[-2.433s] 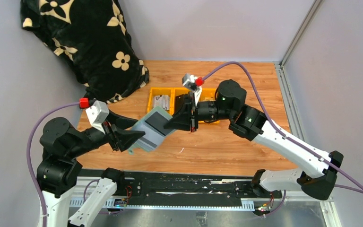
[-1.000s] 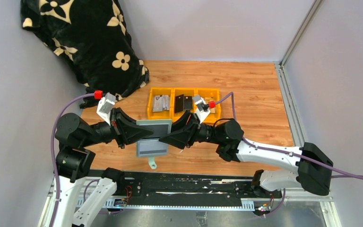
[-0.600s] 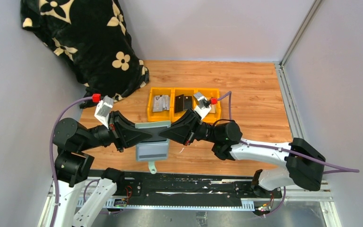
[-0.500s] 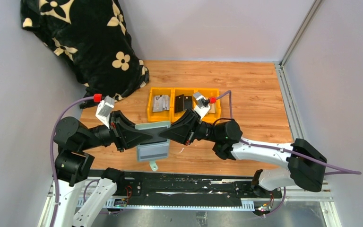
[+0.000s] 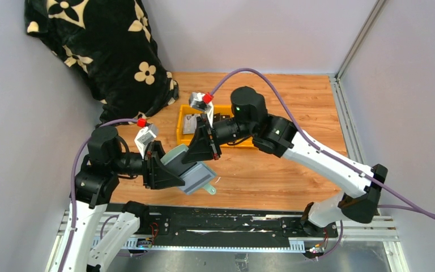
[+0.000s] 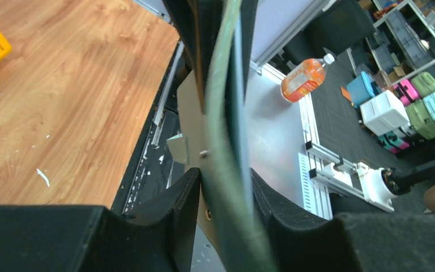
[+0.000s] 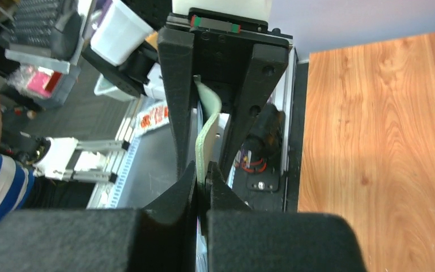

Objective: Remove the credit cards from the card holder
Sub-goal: Remove the credit card from the card holder.

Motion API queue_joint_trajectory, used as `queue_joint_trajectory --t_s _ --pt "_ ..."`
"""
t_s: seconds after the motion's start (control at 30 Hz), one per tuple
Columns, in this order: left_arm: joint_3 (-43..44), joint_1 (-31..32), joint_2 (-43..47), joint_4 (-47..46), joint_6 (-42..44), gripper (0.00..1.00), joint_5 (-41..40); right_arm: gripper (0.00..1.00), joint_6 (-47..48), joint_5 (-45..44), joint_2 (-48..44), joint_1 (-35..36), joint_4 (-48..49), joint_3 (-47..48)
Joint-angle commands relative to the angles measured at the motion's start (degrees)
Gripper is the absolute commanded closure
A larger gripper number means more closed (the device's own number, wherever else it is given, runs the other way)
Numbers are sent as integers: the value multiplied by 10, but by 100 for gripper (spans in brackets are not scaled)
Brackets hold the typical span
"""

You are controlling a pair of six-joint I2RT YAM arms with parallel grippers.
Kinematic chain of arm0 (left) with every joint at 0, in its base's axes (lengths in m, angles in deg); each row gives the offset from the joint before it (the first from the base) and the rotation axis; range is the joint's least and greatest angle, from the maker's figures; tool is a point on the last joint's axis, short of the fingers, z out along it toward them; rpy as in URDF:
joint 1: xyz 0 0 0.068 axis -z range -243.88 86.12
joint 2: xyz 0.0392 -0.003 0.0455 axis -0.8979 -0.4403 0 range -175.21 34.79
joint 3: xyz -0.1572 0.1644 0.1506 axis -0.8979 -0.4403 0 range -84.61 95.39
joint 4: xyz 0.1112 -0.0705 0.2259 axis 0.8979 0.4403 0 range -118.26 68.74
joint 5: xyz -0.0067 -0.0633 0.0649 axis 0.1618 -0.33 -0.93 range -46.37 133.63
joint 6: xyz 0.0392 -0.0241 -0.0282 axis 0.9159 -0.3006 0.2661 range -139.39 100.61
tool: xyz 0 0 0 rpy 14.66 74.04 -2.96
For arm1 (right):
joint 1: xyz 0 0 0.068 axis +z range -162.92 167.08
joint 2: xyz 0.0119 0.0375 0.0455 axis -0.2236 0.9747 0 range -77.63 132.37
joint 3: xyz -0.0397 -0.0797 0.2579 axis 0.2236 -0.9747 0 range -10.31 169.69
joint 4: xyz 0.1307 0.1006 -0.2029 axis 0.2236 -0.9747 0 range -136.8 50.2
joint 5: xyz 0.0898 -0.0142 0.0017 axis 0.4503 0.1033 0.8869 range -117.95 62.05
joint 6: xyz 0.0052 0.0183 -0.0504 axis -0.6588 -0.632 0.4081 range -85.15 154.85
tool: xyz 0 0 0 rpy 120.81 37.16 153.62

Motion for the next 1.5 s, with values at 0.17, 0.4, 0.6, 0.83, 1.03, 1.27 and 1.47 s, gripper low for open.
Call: queue_joint_trajectory --t_s 0.17,0.4,0.6,0.83,1.03,1.27,1.47 --pt "-18 1 7 18 34 67 27 100 203 23 112 45 -371 170" --pt "-33 1 17 24 47 76 16 100 232 13 142 59 -425 228" --pt "-36 1 28 26 60 98 -4 83 222 13 145 59 -394 237" --pt "-5 1 33 -51 0 100 -84 38 -11 60 -2 8 115 -87" --pt "-48 1 53 -239 -179 100 -114 38 -187 30 -76 -24 432 -279" --pt "-59 1 57 -232 -183 100 -102 99 -252 62 -68 -47 453 -286" --pt "-58 1 50 -63 -36 62 -38 100 -6 96 -35 -40 2 -110"
